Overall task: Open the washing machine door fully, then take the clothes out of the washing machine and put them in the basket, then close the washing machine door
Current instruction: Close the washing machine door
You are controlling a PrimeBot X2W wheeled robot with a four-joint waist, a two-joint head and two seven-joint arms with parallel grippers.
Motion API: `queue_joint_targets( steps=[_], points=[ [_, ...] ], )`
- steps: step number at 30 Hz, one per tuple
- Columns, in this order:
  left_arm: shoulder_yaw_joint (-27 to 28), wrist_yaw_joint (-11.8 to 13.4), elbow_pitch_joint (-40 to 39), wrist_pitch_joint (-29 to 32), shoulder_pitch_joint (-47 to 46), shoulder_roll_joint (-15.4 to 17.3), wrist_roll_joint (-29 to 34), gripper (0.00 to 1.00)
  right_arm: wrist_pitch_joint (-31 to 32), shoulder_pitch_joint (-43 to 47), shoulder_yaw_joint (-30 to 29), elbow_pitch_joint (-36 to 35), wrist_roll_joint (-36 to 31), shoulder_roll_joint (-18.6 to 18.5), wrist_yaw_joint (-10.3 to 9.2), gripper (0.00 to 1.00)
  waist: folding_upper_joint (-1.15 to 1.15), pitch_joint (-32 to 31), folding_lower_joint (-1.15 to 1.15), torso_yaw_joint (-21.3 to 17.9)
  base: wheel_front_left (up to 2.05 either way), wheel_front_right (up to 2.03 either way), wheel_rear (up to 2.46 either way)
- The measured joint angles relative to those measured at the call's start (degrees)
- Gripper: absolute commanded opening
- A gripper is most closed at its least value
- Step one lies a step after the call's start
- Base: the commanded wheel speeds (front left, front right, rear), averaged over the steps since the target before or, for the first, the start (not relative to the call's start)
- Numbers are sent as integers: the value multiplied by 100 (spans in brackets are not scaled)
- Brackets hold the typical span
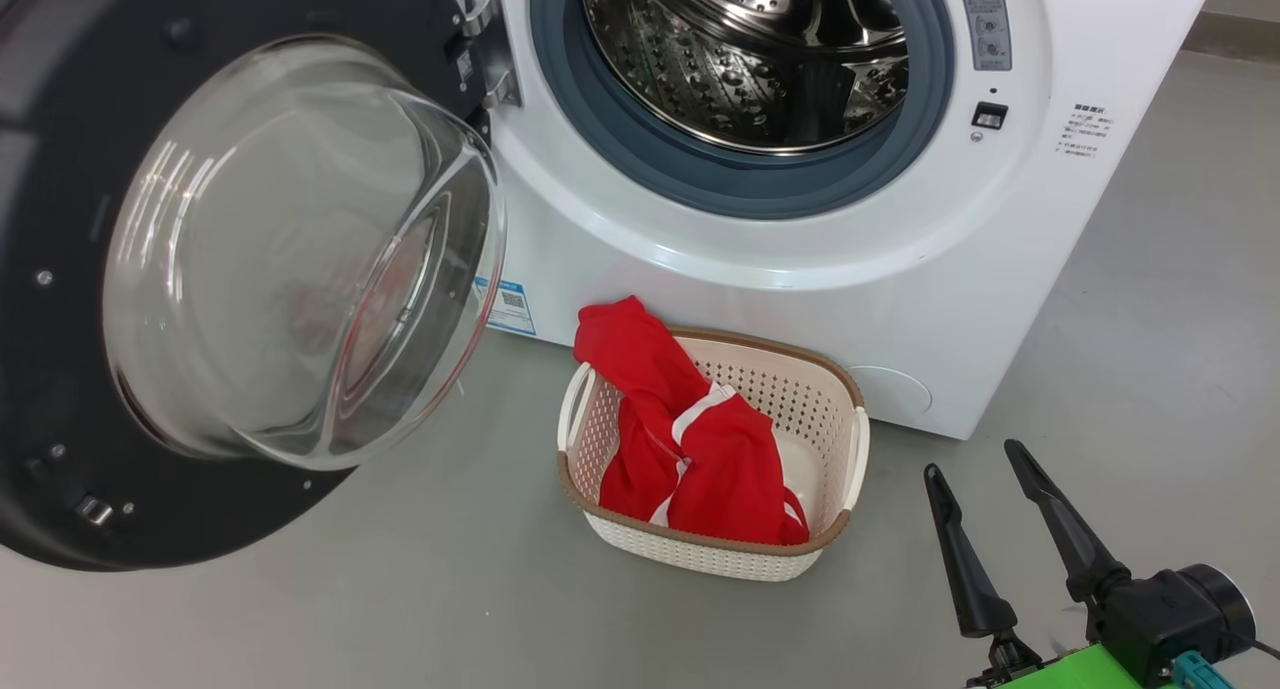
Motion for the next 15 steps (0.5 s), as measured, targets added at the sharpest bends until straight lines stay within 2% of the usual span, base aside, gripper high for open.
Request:
queue_joint_targets(
  steps=[4, 8, 15],
  points=[
    [-20, 5, 111, 247, -3, -1, -76, 0, 0, 0, -4, -1, -37, 0, 0, 100, 0, -1, 0, -13, 0, 0, 0],
    [-13, -193, 109, 561, -63, -27, -280, 0, 0, 0, -22, -3, -41, 0, 0, 100, 0, 5, 0, 16, 0, 0, 0],
    [-24, -338, 102, 904, -71, -60, -426, 0, 0, -7, -26, -10, -41, 0, 0, 100, 0, 52, 0, 82, 0, 0, 0]
  ],
)
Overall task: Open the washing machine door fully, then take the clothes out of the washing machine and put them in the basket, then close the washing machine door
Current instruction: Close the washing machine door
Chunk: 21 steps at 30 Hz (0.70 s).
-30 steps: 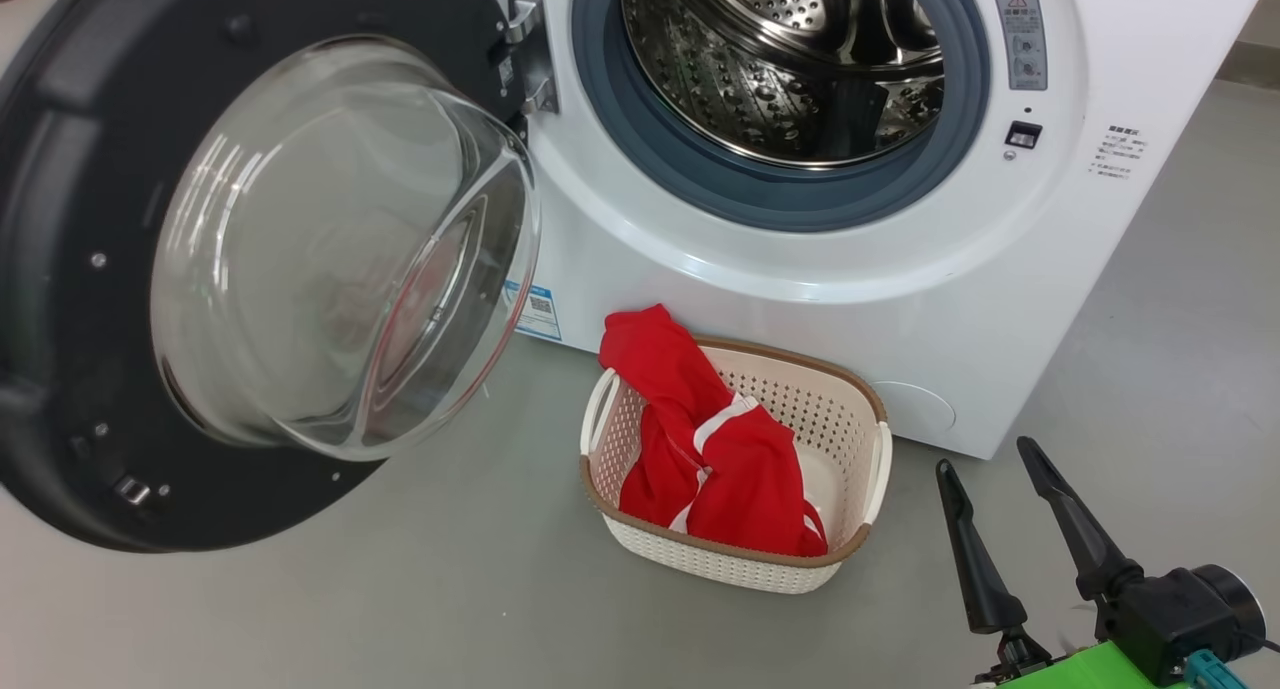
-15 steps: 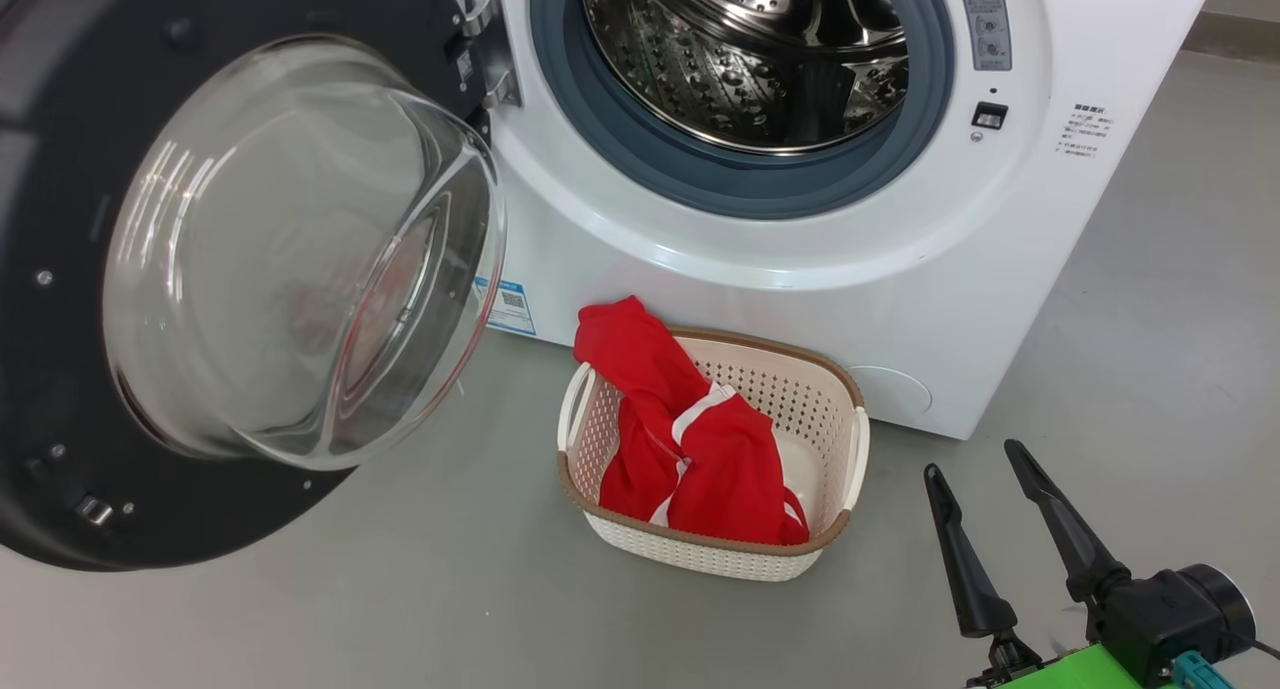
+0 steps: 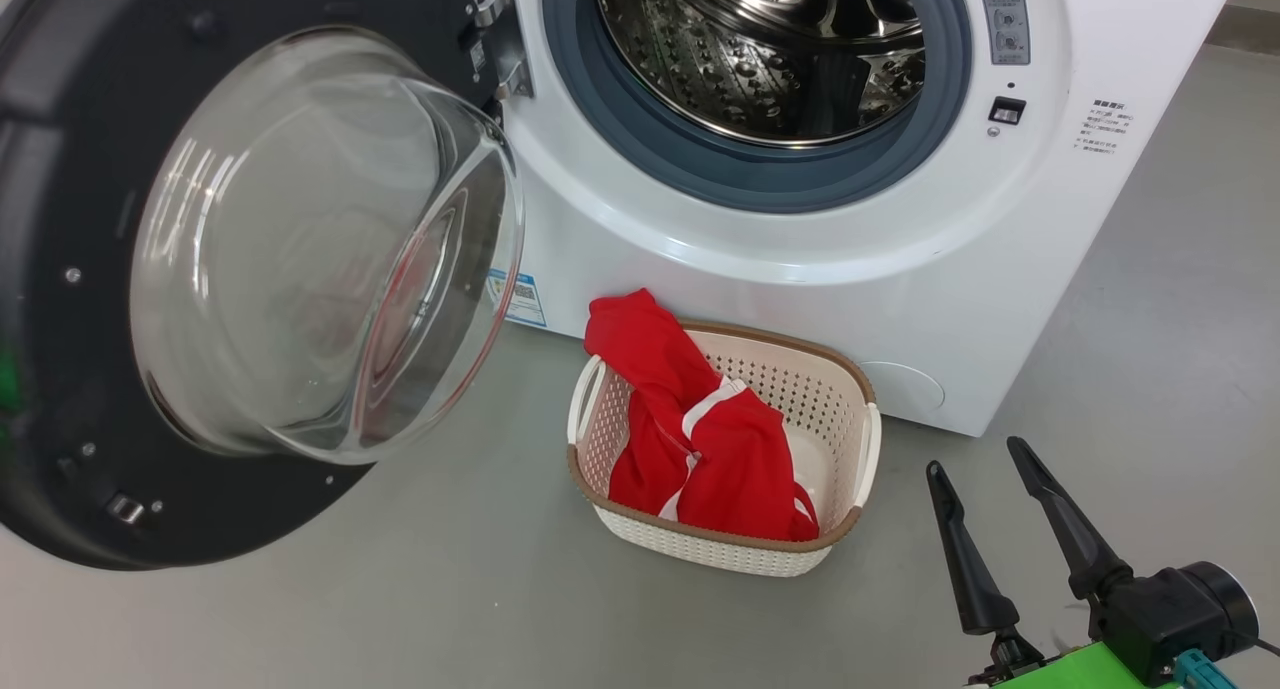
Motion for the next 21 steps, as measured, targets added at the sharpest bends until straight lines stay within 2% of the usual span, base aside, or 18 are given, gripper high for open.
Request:
queue_joint_targets(
  steps=[4, 12, 21],
  points=[
    [-4, -104, -4, 124, 9, -51, -52, 0, 0, -14, -2, -1, 1, 0, 0, 100, 0, 2, 0, 22, 0, 0, 0],
    [-30, -313, -265, 511, 92, -360, -322, 0, -1, -21, -48, -5, 4, 0, 0, 100, 0, -17, 0, 59, 0, 0, 0],
    [-97, -353, -934, 822, 471, -701, -446, 0, -1, -21, -108, -16, 73, 0, 0, 100, 0, -51, 0, 71, 0, 0, 0]
  ],
)
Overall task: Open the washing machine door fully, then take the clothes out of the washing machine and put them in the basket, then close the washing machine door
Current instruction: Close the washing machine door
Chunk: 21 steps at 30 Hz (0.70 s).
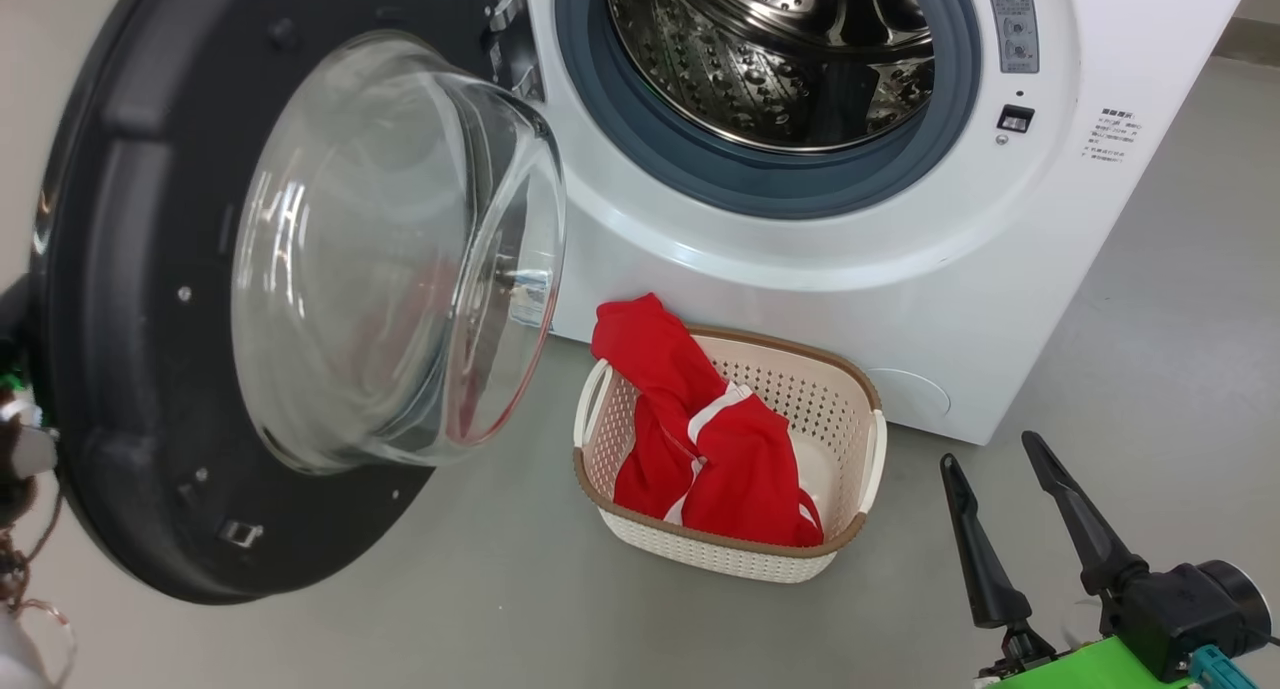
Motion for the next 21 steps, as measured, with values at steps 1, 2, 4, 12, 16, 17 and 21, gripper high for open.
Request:
queue_joint_targets(
  steps=[1, 2, 4, 12, 16, 17, 21],
  points=[
    [3, 26, -202, 67, 101, -94, -105, 0, 0, 1, -7, 0, 22, 0, 0, 100, 0, -16, 0, 4, 0, 0, 0],
    [10, 53, -318, 116, 154, -145, -145, 0, 0, 1, -13, 0, 35, 0, 0, 100, 0, -24, 0, 6, 0, 0, 0],
    [20, 66, -536, 190, 264, -235, -219, 0, 1, 2, -27, 0, 35, 0, 0, 100, 0, -38, 0, 7, 0, 0, 0],
    [-25, 159, -1360, 498, 634, -639, -419, 0, 0, 14, -37, 3, 42, 1, 0, 100, 0, -103, 0, 3, 0, 0, 0],
    [-144, 233, -1861, 608, 867, -839, -533, 0, 1, 19, -35, 5, 45, 1, 0, 100, 0, -144, 0, -23, 0, 0, 0],
    [-181, 282, -1992, 610, 927, -884, -544, 0, 0, 19, -35, 4, 56, 1, 0, 100, 0, -152, 0, -34, 0, 0, 0],
    [-386, 368, -2384, 654, 1168, -947, -650, 0, 0, 33, -34, 5, 87, 1, 0, 100, 0, -180, 0, -91, 0, 0, 0]
  ],
)
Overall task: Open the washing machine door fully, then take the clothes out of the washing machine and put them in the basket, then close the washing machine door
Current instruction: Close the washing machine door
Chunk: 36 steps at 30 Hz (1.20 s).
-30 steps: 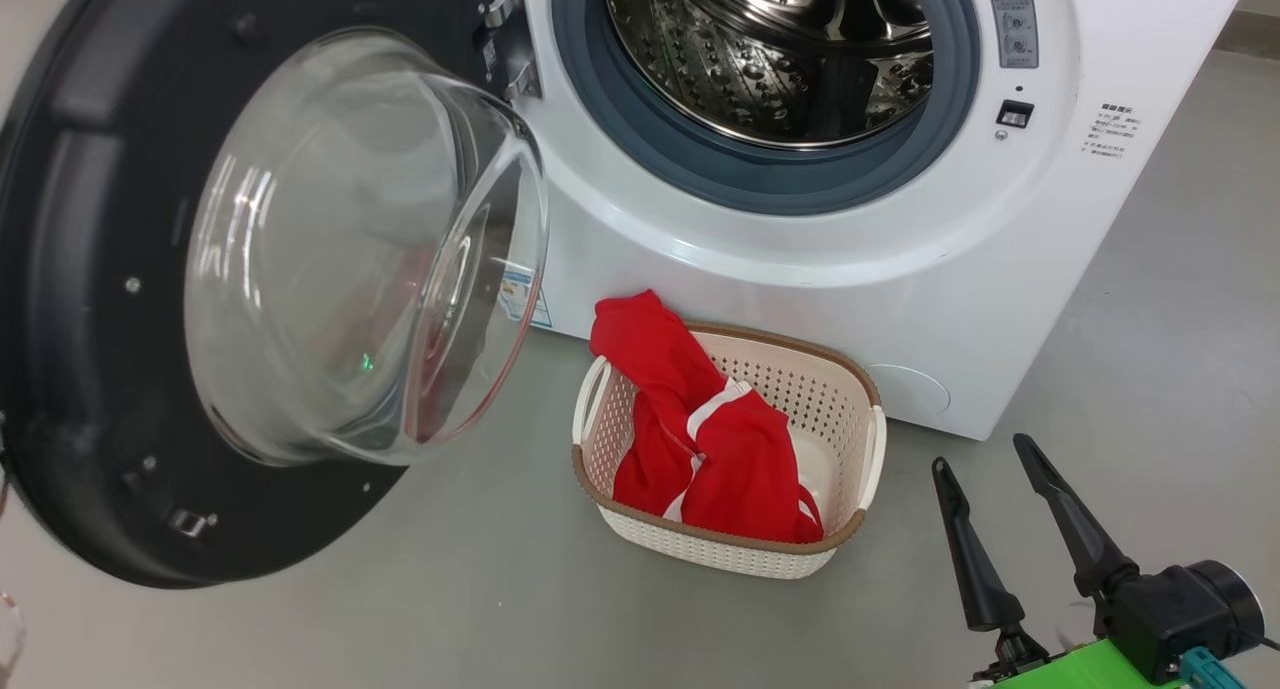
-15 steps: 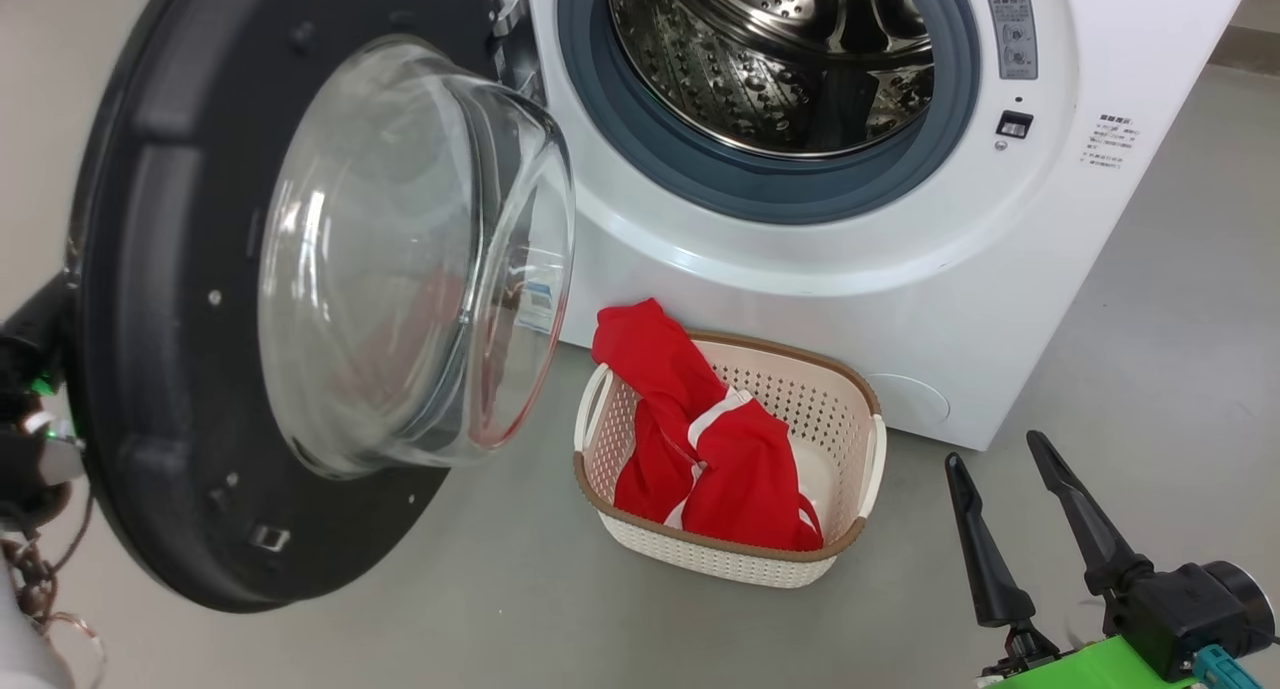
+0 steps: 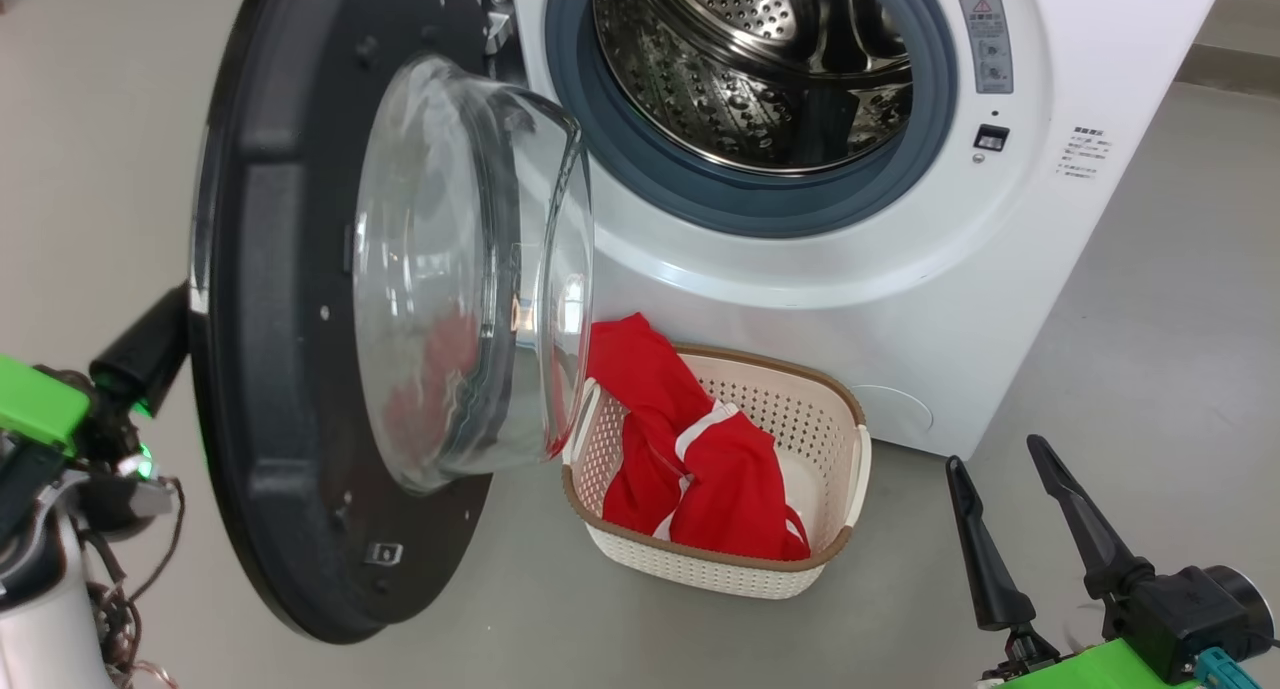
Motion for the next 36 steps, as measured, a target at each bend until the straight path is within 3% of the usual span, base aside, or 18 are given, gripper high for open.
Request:
queue_joint_targets(
  steps=[8, 17, 36],
  points=[
    [-426, 246, -302, -99, 393, -26, -477, 0, 0, 1, 7, 0, 5, 1, 0, 100, 0, -5, 0, -149, 0, 0, 0],
    [-1112, 342, -435, -554, 641, -30, -1161, 0, 0, 1, -16, 0, 5, 0, 0, 100, 0, 30, 0, -345, 0, 0, 0],
    [-2080, 231, -469, -1194, 807, -24, -2018, 0, 0, -13, -1, 2, 7, 0, 0, 100, 0, 170, 0, -724, 0, 0, 0]
  ],
)
